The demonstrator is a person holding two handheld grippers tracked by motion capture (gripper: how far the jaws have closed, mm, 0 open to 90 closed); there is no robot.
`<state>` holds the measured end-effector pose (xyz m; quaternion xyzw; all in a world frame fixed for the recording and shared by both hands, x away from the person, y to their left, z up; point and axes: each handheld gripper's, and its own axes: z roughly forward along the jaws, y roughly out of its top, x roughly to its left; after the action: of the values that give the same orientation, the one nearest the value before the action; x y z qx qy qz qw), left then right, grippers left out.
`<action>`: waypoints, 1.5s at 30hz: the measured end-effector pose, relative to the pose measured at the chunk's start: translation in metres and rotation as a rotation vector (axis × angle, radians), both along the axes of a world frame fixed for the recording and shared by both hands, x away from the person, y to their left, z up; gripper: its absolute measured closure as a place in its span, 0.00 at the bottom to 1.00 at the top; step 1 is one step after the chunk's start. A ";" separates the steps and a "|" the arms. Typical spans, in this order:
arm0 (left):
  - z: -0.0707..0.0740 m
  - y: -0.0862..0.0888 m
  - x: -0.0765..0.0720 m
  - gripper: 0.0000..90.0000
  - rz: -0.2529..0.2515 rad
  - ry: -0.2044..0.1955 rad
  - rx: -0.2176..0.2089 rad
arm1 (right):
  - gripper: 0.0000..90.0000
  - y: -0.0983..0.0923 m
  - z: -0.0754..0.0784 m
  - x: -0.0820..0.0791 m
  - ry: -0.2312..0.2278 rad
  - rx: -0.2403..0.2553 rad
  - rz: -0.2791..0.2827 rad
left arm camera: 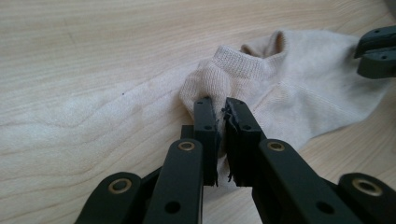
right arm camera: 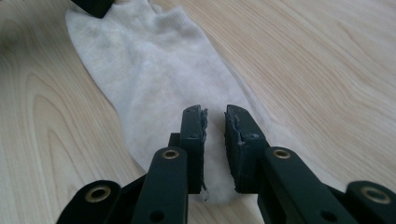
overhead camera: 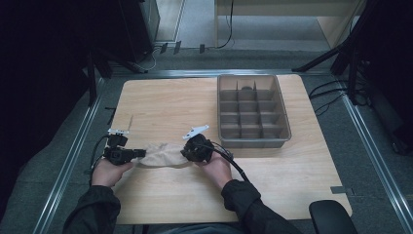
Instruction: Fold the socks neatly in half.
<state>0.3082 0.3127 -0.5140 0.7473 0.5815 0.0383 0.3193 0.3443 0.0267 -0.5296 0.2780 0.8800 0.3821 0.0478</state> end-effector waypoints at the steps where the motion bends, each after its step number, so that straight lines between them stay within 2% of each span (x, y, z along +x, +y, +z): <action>1: 0.002 -0.001 -0.001 0.92 0.004 -0.003 0.001 | 0.86 0.002 0.001 0.000 -0.001 0.001 0.004; 7: 0.012 -0.001 -0.004 0.92 0.018 -0.015 -0.016 | 0.88 0.019 0.005 0.000 0.002 0.013 0.037; 14: 0.018 -0.001 -0.004 0.92 0.019 -0.017 -0.021 | 0.88 0.046 -0.001 0.000 -0.006 0.014 0.092; 19: 0.022 -0.002 -0.005 0.92 0.013 -0.029 -0.044 | 0.87 0.064 -0.007 0.000 0.006 -0.012 0.104; 22: 0.026 -0.002 -0.006 0.92 0.011 -0.043 -0.077 | 0.86 0.074 -0.013 -0.001 0.005 -0.018 0.116; 25: 0.030 -0.002 -0.007 0.92 0.007 -0.058 -0.113 | 0.85 0.077 -0.014 -0.001 0.001 -0.003 0.116; 26: 0.030 -0.003 -0.007 0.92 0.005 -0.061 -0.120 | 0.84 0.079 -0.014 -0.001 0.017 0.003 0.111; 31: 0.032 -0.005 -0.008 0.93 0.001 -0.070 -0.109 | 0.82 0.087 -0.016 -0.003 0.002 0.018 0.113; 34: 0.032 -0.003 -0.008 0.93 0.009 -0.068 -0.101 | 0.81 0.087 -0.013 -0.002 0.013 0.004 0.111; 37: 0.031 -0.001 -0.009 0.92 0.019 -0.068 -0.090 | 0.81 0.081 -0.007 -0.002 0.006 0.009 0.118; 41: 0.033 -0.001 -0.009 0.92 0.025 -0.075 -0.071 | 0.81 0.067 0.001 0.000 -0.001 0.026 0.118; 42: 0.033 -0.001 -0.008 0.92 0.025 -0.075 -0.068 | 0.81 0.062 0.001 0.001 0.010 0.032 0.114; 45: 0.033 -0.002 -0.008 0.92 0.020 -0.074 -0.061 | 0.82 0.049 0.003 0.000 -0.007 0.028 0.111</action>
<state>0.3001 0.3104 -0.4809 0.7294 0.5776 0.0516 0.3629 0.3442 0.0757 -0.5265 0.2281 0.8884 0.3975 0.0255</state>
